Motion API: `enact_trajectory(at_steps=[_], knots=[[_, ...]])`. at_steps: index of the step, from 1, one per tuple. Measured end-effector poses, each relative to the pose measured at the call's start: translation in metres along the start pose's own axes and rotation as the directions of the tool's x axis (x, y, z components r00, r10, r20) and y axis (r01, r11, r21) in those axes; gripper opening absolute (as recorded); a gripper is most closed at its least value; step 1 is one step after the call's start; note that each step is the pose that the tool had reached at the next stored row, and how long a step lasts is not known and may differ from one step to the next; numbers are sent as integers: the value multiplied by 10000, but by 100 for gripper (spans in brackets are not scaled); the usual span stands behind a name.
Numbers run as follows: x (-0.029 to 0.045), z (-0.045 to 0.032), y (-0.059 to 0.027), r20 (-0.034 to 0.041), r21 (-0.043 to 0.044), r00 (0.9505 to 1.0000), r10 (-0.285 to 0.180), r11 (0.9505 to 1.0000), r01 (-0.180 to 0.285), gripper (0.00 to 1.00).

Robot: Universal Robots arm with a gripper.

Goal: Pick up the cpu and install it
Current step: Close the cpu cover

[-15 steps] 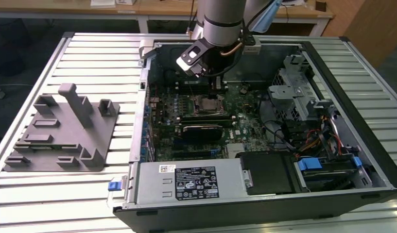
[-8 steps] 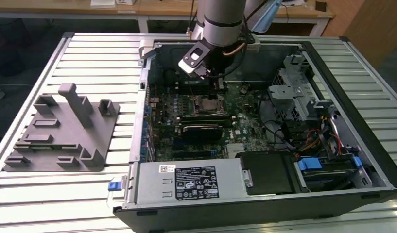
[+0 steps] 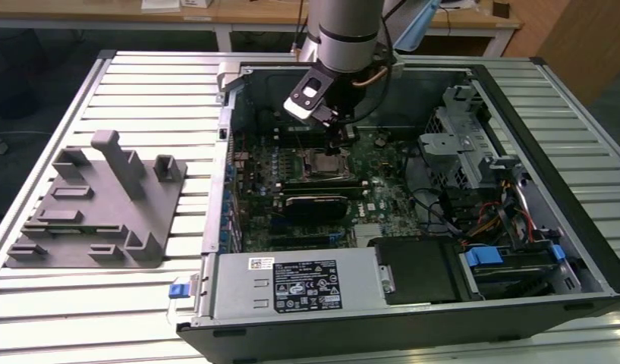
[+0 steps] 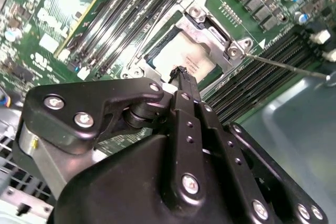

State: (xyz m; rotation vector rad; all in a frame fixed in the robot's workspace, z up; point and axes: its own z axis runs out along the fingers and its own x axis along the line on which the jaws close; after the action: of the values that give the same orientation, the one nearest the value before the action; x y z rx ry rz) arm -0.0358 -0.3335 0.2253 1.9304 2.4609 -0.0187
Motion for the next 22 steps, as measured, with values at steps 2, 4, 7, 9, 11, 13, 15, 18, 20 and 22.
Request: enact_trajectory(at_steps=[2, 4, 7, 9, 11, 13, 15, 18, 20, 22], knots=[[0, 0, 0, 1, -6, 9994, -343, 9994, 343, 11], [0, 0, 0, 1, -12, 9977, -678, 9977, 678, 11], [0, 0, 0, 2, -22, 9929, -1193, 9929, 1193, 11], [0, 1, 0, 3, -28, 9882, -1530, 9882, 1530, 11], [0, 1, 0, 5, -34, 9823, -1871, 9823, 1871, 11], [0, 1, 0, 7, -40, 9752, -2214, 9752, 2214, 11], [0, 1, 0, 9, -46, 9663, -2573, 9663, 2573, 11], [0, 1, 0, 12, -56, 9510, -3091, 9510, 3091, 11], [0, 1, 0, 14, -62, 9393, -3430, 9393, 3430, 11], [0, 2, 0, 17, -68, 9260, -3775, 9260, 3775, 11]])
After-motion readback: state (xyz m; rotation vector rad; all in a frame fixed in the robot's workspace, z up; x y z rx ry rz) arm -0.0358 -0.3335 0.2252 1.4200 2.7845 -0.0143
